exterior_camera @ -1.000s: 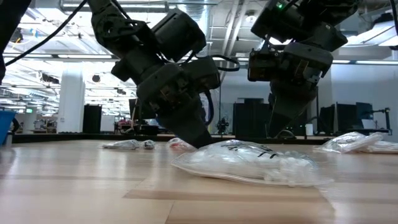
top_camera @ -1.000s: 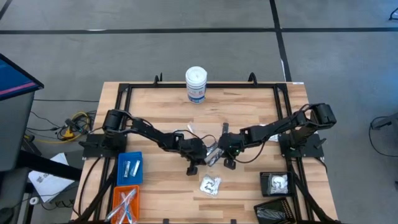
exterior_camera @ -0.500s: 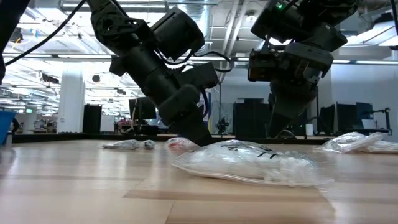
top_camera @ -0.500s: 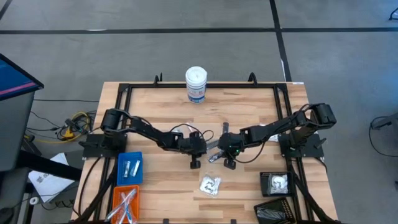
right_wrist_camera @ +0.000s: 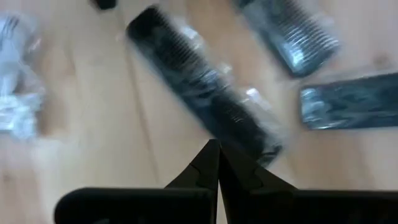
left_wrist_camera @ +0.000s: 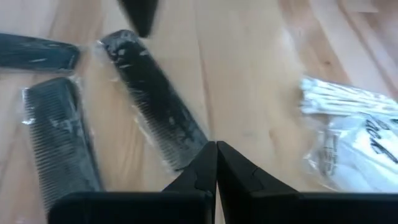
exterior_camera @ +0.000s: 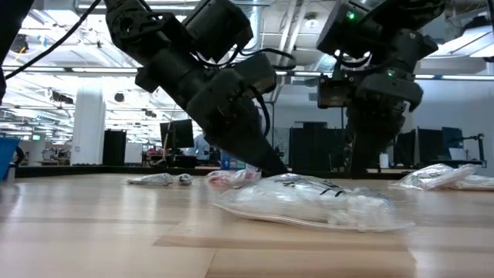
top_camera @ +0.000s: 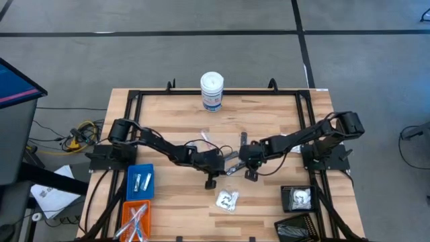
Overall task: Pick & Place Travel size toiletries
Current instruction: Put the black comb into the bottom black bin
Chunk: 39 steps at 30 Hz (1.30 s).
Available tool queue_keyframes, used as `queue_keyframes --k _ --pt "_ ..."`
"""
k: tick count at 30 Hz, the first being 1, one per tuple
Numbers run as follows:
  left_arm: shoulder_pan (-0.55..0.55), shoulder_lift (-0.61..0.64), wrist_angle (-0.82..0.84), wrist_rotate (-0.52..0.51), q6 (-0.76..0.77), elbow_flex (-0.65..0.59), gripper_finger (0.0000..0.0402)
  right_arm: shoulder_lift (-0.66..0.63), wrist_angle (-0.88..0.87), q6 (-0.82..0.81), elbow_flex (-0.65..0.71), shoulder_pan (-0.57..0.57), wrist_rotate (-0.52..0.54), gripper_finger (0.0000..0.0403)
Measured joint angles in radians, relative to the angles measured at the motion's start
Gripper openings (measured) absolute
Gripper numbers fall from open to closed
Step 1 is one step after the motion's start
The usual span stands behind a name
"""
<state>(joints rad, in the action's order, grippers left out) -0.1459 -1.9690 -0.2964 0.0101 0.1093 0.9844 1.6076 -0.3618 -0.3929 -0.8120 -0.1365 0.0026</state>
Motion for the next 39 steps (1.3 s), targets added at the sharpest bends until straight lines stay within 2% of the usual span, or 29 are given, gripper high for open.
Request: queue_keyframes --k 2,10,20,27,32,39 --pt "0.001 0.0 0.005 -0.001 0.0 0.0 0.0 -0.02 -0.002 0.005 0.0 -0.001 0.031 0.0" --pt "0.009 0.0 0.01 0.008 -0.006 0.0 0.0 -0.047 -0.03 0.031 0.0 -0.001 0.036 0.0" --pt "0.009 0.0 0.01 0.024 -0.007 0.001 0.0 -0.038 -0.207 -0.192 0.0 0.067 0.18 0.0" --pt "0.009 0.0 0.033 0.032 -0.008 0.001 0.0 0.019 -0.214 -0.218 0.001 0.051 0.101 0.0" --pt "0.009 0.0 0.035 0.163 -0.03 0.001 0.0 0.083 -0.232 -0.214 -0.017 0.041 0.077 0.0" --pt "0.009 0.001 0.047 0.175 -0.027 0.001 0.0 0.099 -0.256 -0.175 -0.079 0.023 0.071 0.0"
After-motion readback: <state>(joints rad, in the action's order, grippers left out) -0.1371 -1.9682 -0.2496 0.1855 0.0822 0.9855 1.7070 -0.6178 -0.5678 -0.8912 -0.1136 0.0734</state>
